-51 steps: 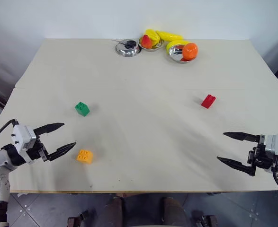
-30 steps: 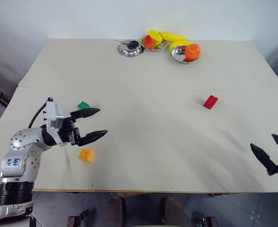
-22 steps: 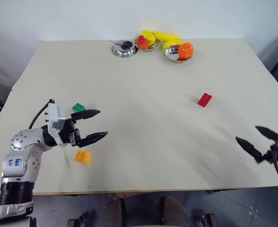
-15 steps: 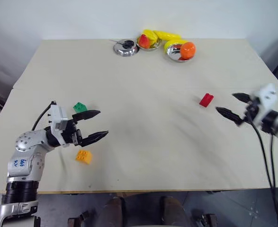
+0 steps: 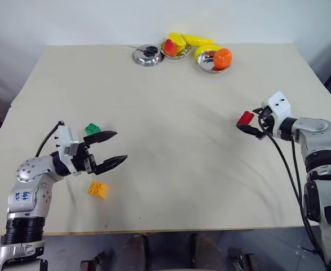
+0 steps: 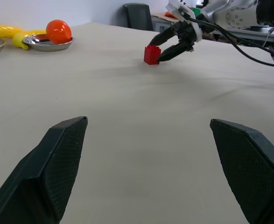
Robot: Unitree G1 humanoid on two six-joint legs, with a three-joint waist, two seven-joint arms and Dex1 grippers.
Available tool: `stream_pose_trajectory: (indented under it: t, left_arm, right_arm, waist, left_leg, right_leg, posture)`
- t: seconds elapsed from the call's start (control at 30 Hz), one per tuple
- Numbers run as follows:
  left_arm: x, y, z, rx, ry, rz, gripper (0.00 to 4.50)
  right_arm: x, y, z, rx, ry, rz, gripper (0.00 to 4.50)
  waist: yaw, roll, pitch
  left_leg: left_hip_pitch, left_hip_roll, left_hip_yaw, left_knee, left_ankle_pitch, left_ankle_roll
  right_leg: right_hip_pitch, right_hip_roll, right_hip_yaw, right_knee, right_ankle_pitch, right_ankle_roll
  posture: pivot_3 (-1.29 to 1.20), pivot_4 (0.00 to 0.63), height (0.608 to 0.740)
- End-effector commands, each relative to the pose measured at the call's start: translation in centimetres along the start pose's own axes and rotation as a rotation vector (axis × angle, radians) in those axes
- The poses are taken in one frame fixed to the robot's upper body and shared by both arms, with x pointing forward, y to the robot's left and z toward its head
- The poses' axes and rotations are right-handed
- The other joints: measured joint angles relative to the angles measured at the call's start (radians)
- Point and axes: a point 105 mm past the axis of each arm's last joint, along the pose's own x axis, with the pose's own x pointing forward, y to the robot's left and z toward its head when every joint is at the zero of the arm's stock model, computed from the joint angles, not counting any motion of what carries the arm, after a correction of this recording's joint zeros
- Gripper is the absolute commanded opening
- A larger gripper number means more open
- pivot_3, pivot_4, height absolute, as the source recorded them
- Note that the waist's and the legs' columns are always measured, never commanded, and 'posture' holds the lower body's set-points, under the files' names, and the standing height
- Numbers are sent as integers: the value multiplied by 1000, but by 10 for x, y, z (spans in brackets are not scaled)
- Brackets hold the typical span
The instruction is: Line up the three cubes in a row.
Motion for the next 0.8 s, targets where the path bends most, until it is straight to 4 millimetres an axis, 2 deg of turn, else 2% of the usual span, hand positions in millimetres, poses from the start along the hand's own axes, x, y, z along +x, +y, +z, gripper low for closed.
stream_pose_trajectory:
  t: [0.03,0.3,0.37,0.5,0.57,0.67,0.8]
  left_arm:
    - [-2,-1,13,56,-8,-2,4472]
    - [-4,-3,15,65,2,8,4500]
    - [-4,-4,14,62,2,8,4500]
    - [-3,-7,13,53,2,7,4500]
    - [-2,-8,11,48,2,2,4500]
    - [-1,-10,11,40,1,-12,4500]
    - [-5,-19,8,7,10,-62,4500]
  right_arm:
    - [1,-1,6,-2,-4,10,4500]
    - [8,3,15,-22,-56,1,1839]
    - [8,2,13,-22,-51,-4,1442]
    - [6,3,17,-23,-82,7,1444]
    - [3,8,26,-47,-137,74,1444]
    - [-6,30,37,-90,-194,301,1444]
    - [-20,67,39,-203,-182,642,1444]
  waist:
    - [-1,0,0]
    - [-2,0,0]
    - [-2,0,0]
    - [-1,0,0]
    - [0,0,0]
    - [-1,0,0]
    - [-1,0,0]
  left_leg:
    - [0,0,0,0,0,0]
    - [0,1,0,0,0,0]
    - [0,1,0,0,0,-1]
    - [0,2,0,1,0,-1]
    - [0,2,0,1,0,-1]
    - [0,2,0,1,0,-1]
    - [1,3,0,1,0,-1]
  right_leg:
    - [0,0,0,0,0,0]
    - [0,1,0,0,0,0]
    - [0,1,0,0,0,0]
    - [0,1,0,0,0,0]
    - [0,1,0,1,0,0]
    - [0,2,0,0,0,0]
    - [0,3,0,0,0,0]
  posture:
    - [0,150,740]
    - [0,150,740]
    - [0,150,740]
    - [0,150,740]
    - [0,150,740]
    - [0,150,740]
    - [0,150,740]
